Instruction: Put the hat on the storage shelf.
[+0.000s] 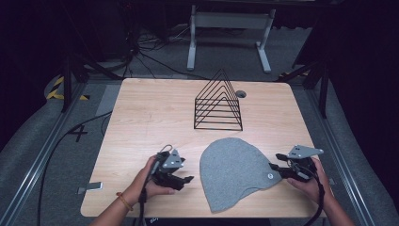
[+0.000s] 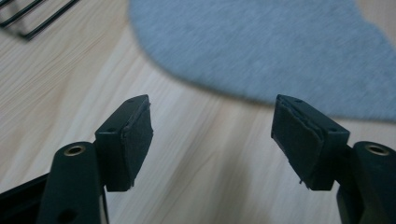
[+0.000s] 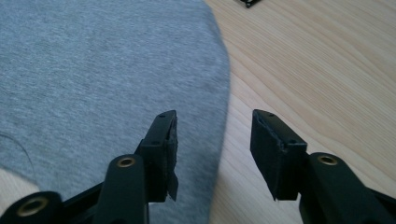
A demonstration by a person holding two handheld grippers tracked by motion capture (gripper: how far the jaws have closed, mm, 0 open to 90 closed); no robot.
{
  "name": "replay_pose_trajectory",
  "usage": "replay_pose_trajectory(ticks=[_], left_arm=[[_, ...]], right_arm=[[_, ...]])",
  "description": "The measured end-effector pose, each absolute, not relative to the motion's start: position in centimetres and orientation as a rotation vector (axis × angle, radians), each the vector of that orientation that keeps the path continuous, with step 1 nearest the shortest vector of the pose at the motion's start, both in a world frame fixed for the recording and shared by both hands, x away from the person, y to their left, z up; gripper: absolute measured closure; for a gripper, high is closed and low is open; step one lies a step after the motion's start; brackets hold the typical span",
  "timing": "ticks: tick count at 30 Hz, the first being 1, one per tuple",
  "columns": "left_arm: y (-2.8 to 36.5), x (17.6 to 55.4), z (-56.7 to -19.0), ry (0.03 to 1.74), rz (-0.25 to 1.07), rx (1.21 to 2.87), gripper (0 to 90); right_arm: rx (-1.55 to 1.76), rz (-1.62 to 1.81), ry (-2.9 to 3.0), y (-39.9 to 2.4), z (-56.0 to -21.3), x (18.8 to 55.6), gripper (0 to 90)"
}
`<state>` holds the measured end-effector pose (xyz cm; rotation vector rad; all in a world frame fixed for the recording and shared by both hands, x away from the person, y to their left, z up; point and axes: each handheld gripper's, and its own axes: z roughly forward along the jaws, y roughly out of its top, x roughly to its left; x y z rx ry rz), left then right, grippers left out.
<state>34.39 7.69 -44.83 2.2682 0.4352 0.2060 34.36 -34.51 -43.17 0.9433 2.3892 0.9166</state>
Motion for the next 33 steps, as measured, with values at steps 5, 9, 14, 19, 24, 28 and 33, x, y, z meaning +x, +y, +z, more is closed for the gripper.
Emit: replay_pose_trajectory(ticks=[5,9,14,19,24,28,33], left_arm=[[3.1,33.4,-45.5,0.277,0.167,2.324,32.8],[1.2,33.0,-46.4,0.230,0.139,2.357,34.8],[1.3,33.3,-46.8,0.233,0.119,2.372,37.0],[3.1,34.2,-46.7,0.274,0.126,2.379,36.7],[4.9,35.0,-46.8,0.329,0.147,2.372,36.4],[6.4,35.6,-46.6,0.374,0.166,2.377,36.5],[7.3,36.2,-46.6,0.424,0.172,2.380,34.4]], right_arm=[[0.891,0.886,2.459,-32.7,-43.7,35.1,61.9],[0.875,0.877,2.480,-32.0,-44.1,35.2,68.3],[0.886,0.864,2.507,-31.8,-45.1,35.0,72.7],[0.899,0.903,2.533,-31.6,-45.1,34.5,72.8],[0.887,0.926,2.552,-30.5,-45.3,33.7,73.4],[0.871,0.935,2.576,-29.1,-45.3,32.8,71.2],[0.863,0.914,2.590,-28.5,-45.0,32.7,62.2]])
